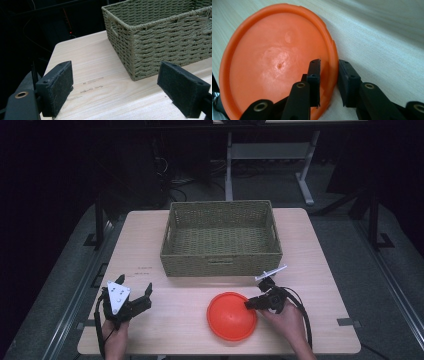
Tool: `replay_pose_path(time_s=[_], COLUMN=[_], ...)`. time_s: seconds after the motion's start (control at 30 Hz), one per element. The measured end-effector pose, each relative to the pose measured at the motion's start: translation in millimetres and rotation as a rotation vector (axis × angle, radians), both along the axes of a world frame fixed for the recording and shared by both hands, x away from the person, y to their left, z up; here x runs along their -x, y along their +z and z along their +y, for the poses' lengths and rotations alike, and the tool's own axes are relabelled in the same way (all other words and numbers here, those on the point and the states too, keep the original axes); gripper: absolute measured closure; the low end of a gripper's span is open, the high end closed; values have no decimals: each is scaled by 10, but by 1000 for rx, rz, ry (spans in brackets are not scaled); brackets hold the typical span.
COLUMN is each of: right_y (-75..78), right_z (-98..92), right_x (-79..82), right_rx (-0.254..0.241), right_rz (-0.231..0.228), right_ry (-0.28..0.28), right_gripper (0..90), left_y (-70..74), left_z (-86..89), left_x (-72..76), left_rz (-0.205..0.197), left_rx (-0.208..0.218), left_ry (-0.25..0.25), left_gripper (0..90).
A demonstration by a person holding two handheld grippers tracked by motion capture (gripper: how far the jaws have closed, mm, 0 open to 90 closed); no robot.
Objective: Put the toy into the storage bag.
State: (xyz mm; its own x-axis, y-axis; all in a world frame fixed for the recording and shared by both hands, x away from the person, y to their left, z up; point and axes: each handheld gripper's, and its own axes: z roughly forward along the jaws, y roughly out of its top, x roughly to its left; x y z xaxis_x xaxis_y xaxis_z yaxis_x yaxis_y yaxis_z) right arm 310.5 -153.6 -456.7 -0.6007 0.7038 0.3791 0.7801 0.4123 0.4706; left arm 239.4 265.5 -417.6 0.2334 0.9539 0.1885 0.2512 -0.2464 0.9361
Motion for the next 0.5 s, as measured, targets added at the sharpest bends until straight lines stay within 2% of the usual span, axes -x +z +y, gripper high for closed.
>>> replay_pose_path(time_s=[0.2, 0.3, 0.5], right_y=[20, 67, 164], right_z=[-33, -67, -82], right_x=[2, 16, 72], right_rx=[-26, -71, -87], right_rz=[-2, -32, -66], right_ry=[-3, -1, 15], right_gripper=[776, 809, 816], left_y=[2, 1, -1], left_z=[0, -6, -6], left_x=[0, 1, -1], left_rz=[3, -2, -2], left_rx=[-8, -4, -7], left_ry=[-2, 0, 0], left_gripper=[127, 127, 127])
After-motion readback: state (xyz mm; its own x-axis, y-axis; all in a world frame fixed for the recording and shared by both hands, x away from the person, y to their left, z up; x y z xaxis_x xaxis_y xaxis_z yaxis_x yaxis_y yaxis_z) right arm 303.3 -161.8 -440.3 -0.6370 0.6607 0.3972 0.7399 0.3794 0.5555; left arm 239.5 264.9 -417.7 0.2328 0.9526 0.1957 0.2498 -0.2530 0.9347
